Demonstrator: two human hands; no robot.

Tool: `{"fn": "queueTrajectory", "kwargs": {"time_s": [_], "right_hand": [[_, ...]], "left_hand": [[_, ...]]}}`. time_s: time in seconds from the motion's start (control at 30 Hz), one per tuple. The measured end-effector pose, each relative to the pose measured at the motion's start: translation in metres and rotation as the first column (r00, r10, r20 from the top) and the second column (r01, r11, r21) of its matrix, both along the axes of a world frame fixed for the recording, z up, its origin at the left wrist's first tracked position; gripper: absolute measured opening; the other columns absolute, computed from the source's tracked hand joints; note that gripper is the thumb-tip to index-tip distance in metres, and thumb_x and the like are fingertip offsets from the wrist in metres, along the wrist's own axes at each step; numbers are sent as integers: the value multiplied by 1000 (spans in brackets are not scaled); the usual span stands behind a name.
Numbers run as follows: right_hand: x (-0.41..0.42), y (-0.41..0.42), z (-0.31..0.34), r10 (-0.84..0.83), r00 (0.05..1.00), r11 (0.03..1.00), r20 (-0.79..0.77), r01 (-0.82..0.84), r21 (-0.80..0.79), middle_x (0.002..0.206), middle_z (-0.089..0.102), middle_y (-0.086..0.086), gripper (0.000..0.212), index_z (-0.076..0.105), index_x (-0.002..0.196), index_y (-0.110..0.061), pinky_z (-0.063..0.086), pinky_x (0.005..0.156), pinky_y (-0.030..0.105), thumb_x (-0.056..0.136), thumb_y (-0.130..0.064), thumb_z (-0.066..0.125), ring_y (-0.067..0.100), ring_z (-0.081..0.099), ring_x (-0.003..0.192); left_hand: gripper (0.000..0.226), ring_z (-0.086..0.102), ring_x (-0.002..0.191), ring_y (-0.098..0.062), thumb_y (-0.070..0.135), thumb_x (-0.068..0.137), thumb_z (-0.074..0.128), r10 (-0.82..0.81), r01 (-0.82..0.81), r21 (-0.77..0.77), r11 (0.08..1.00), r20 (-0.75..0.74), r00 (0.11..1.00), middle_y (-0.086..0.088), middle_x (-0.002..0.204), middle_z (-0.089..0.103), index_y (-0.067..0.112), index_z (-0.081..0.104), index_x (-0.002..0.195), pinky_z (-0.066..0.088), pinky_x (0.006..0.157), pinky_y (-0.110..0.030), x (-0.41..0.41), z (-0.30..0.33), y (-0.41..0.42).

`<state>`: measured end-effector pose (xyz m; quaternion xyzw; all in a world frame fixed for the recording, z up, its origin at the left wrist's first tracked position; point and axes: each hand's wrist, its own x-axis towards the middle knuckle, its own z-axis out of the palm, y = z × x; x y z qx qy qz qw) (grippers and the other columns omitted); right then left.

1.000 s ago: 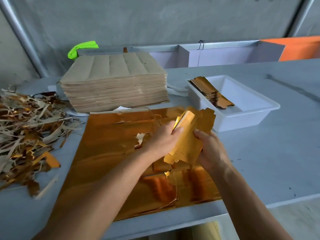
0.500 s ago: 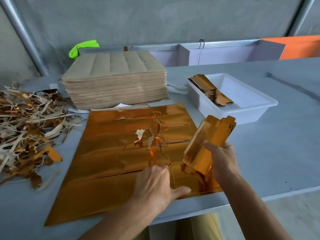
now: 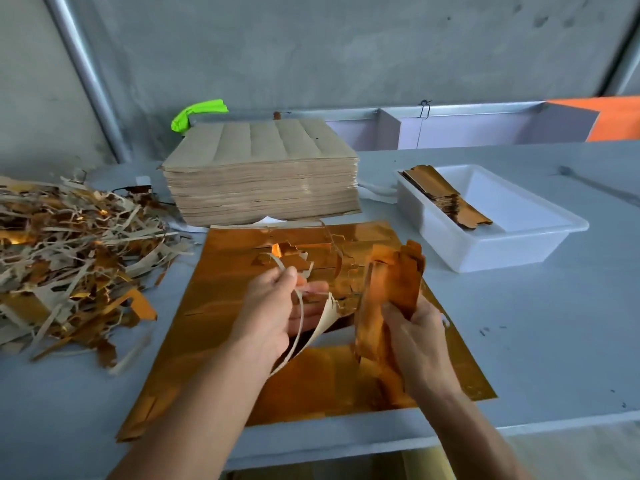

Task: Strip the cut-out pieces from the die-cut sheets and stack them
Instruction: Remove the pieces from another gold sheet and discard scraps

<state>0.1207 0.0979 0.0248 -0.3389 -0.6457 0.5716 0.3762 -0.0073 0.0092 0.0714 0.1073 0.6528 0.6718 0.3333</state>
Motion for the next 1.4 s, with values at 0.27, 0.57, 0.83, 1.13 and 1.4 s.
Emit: {"fn": "queueTrajectory", "kwargs": {"time_s": [0.27,0.57,0.83,1.13,1.4], "right_hand": [[2,-29,13,-250,949,850,190,121,513,64,45,-18,23,46,91,-23,36,44,8,94,-35,27,2,49,54],[-36,-56,4,44,996,991,78,-53,120,87,67,4,23,62,99,-11,51,78,38,99,-10,38,15,61,78],[-42,-57,-6,124,984,971,-131,-147,-187,94,74,-2,40,67,110,-20,55,84,32,93,-47,43,10,68,93],[-20,-28,-3,85,994,974,-71,-98,-203,58,52,3,37,50,65,-15,52,58,34,99,-25,43,21,55,57],[-24,-34,-5,108,991,980,-73,-118,-157,75,70,11,30,62,82,-13,60,65,40,98,-28,43,28,69,72]], "left_hand": [[20,72,63,-26,24,102,37,202,-271,228,935,284,937,-13,82,74,10,49,95,54,45,-33,-2,0,-1],[22,70,58,-31,22,103,35,89,-381,370,847,608,789,-21,81,68,5,45,94,54,42,-33,6,1,22],[18,67,52,-39,16,103,34,23,-438,390,810,725,688,-30,74,66,2,44,96,53,38,-40,1,2,17],[14,51,54,-9,17,98,48,147,-149,147,978,24,989,-7,76,61,9,57,91,35,39,-16,-26,-3,-6],[18,62,73,2,19,80,73,-538,320,-454,832,-514,668,13,80,66,22,66,95,54,69,-26,-24,-5,-3]]}}
